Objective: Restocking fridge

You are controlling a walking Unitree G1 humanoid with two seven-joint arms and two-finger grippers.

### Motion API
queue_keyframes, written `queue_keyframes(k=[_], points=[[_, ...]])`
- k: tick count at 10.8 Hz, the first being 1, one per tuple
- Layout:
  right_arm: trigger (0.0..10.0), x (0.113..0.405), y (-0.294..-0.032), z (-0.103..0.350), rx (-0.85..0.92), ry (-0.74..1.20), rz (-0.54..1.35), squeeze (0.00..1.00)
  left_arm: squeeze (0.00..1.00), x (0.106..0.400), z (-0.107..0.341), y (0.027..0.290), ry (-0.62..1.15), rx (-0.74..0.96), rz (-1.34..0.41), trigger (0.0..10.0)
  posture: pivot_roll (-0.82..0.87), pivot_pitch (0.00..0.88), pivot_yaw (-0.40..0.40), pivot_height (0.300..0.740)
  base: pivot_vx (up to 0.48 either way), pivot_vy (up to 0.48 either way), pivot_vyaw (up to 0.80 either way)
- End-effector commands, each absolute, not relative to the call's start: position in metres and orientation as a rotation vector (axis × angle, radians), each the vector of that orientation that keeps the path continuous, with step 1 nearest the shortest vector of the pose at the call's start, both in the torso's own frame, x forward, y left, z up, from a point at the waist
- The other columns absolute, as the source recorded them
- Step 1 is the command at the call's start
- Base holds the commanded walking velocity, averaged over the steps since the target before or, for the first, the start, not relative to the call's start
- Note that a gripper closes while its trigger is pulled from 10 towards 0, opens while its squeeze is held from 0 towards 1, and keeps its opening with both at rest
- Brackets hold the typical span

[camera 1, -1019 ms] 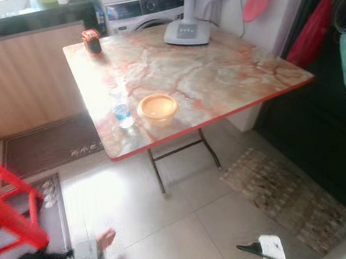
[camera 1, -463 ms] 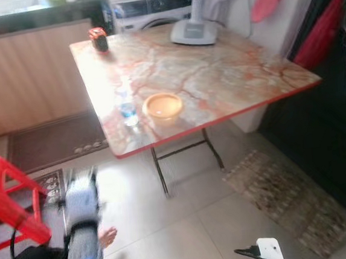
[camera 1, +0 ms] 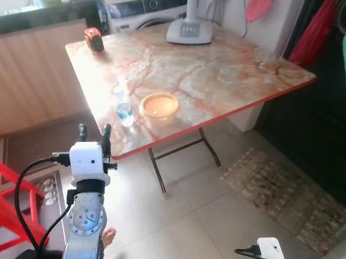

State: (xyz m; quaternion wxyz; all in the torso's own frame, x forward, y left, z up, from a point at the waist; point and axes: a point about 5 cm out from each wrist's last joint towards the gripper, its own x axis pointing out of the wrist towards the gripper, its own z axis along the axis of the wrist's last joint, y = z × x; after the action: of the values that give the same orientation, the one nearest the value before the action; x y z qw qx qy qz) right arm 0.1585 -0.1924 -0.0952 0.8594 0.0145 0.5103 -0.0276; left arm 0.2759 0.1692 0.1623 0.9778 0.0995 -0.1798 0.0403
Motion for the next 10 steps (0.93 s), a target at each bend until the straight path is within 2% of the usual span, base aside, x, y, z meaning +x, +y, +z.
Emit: queue_keyframes(k=[1, 3, 6, 9, 10], points=[[10.0, 0.1589, -0.1942, -0.0947, 0.034, 1.062, -0.062, 0.00, 0.00, 0.2780, 0.1724, 0.1660, -0.385, 0.175, 0.067, 10.0, 0.06, 0.046, -0.038, 0.740, 0.000, 0.000, 0.00], [10.0, 0.1589, -0.1943, -0.0947, 0.029, 1.066, -0.056, 0.00, 0.00, 0.2833, 0.1796, 0.1662, -0.380, 0.116, 0.085, 10.0, 0.06, 0.054, -0.039, 0.740, 0.000, 0.000, 0.00], [10.0, 0.1608, -0.1917, -0.0941, 0.029, 1.059, -0.024, 0.00, 0.00, 0.2855, 0.1812, 0.1700, -0.359, 0.103, 0.098, 10.0, 0.06, 0.064, -0.043, 0.740, 0.281, 0.000, 0.00], [10.0, 0.1604, -0.1902, -0.0944, 0.026, 1.063, -0.005, 0.00, 0.00, 0.2879, 0.1795, 0.1679, -0.332, 0.106, 0.097, 10.0, 0.06, 0.065, -0.045, 0.740, 0.299, 0.000, 0.60], [10.0, 0.1601, -0.1901, -0.0946, 0.035, 1.065, -0.011, 0.00, 0.00, 0.2880, 0.1797, 0.1671, -0.332, 0.104, 0.095, 10.0, 0.06, 0.065, -0.044, 0.740, 0.296, 0.000, 0.00]])
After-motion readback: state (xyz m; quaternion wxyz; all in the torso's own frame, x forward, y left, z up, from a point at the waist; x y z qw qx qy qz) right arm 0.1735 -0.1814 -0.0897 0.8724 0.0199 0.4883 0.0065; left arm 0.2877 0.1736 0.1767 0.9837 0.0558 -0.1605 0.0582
